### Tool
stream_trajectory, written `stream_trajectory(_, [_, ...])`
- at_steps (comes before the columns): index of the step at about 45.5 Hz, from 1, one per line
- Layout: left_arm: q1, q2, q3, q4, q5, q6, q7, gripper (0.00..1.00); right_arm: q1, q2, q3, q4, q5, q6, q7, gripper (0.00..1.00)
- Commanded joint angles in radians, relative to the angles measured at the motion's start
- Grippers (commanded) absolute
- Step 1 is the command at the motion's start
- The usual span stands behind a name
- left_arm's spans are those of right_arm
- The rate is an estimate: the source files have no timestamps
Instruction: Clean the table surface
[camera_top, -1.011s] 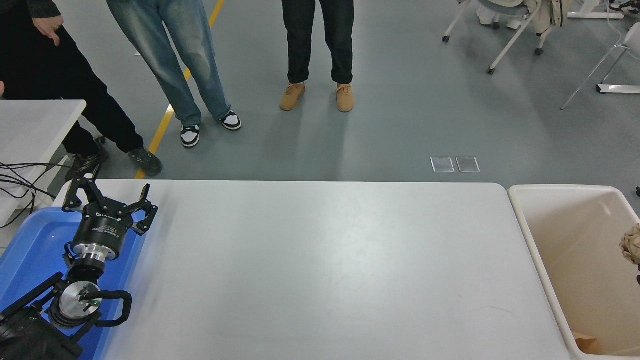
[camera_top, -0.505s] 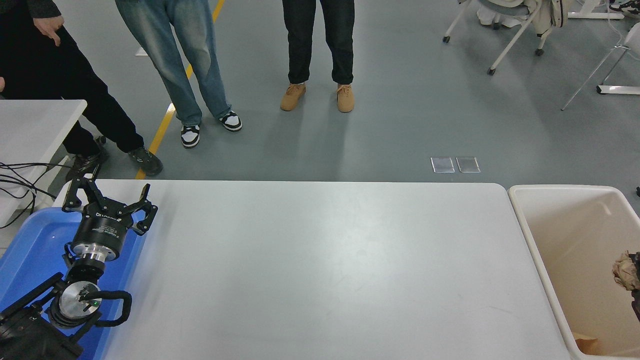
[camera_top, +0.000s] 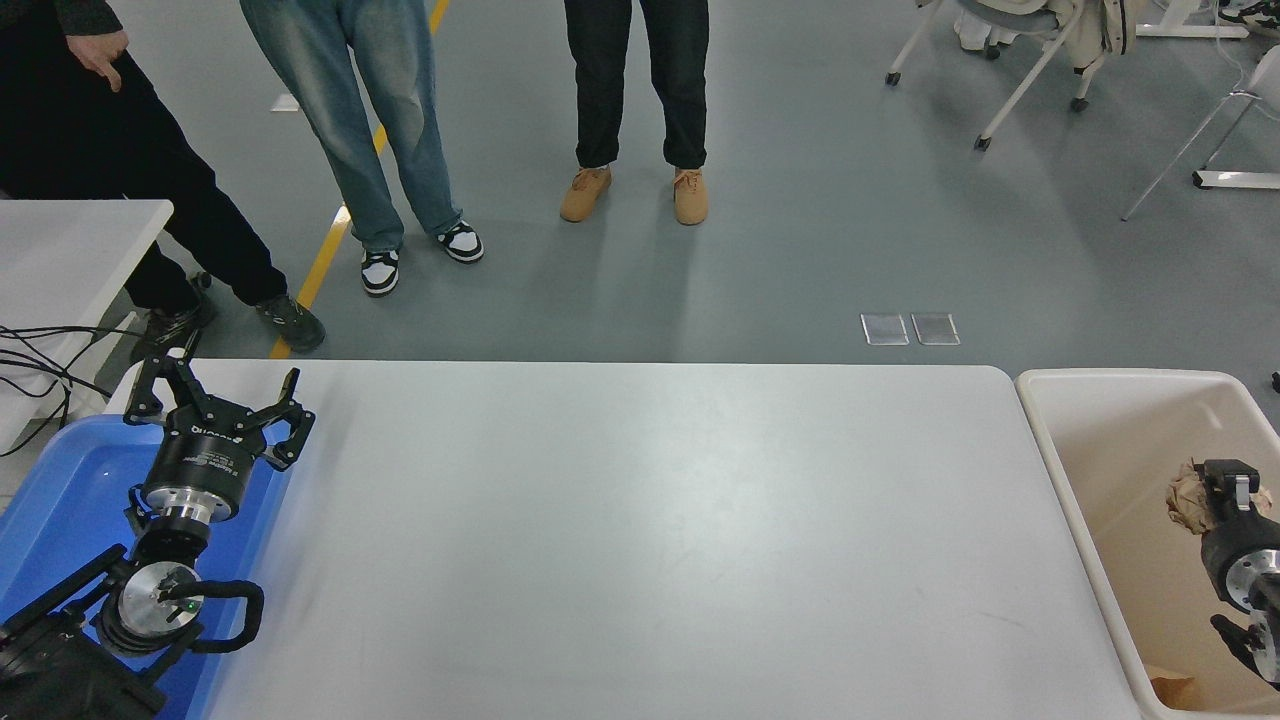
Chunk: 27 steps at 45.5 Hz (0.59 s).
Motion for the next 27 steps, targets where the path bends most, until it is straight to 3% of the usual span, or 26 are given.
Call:
stream_trajectory(1, [0.0,-0.001,0.0,0.0,0.0,0.0,-0.001,0.99,0.026,0.02,-0.001,-0.003,-0.011,-0.027,-0.011,0.0])
stream_trajectory(2, [0.0,0.001,0.0,0.0,0.0,0.0,0.001,0.99,0.028,0.02,-0.001,-0.003,-0.011,-0.034,-0.011,0.01])
stream_trajectory(6, [0.0,-0.001,0.0,0.0,0.0,0.0,0.001,0.99,0.032,0.02,-0.003,-0.006,-0.016,-0.086,-0.009,0.57])
stream_trajectory(7, [0.0,-0.001,0.0,0.0,0.0,0.0,0.001,0.99,0.034,0.02,-0.003,-0.006,-0.021,-0.099,-0.009,0.67])
stream_trajectory(12, [0.0,-0.001,0.0,0.0,0.0,0.0,0.001,0.99,0.038,0.022,0.0,-0.006,-0.038,-0.132,-0.011,0.96])
stream_trajectory(27, [0.0,0.001,0.0,0.0,0.0,0.0,-0.001,0.99,0.032,0.023,0.004,-0.007,-0.038,-0.147,-0.012,0.98])
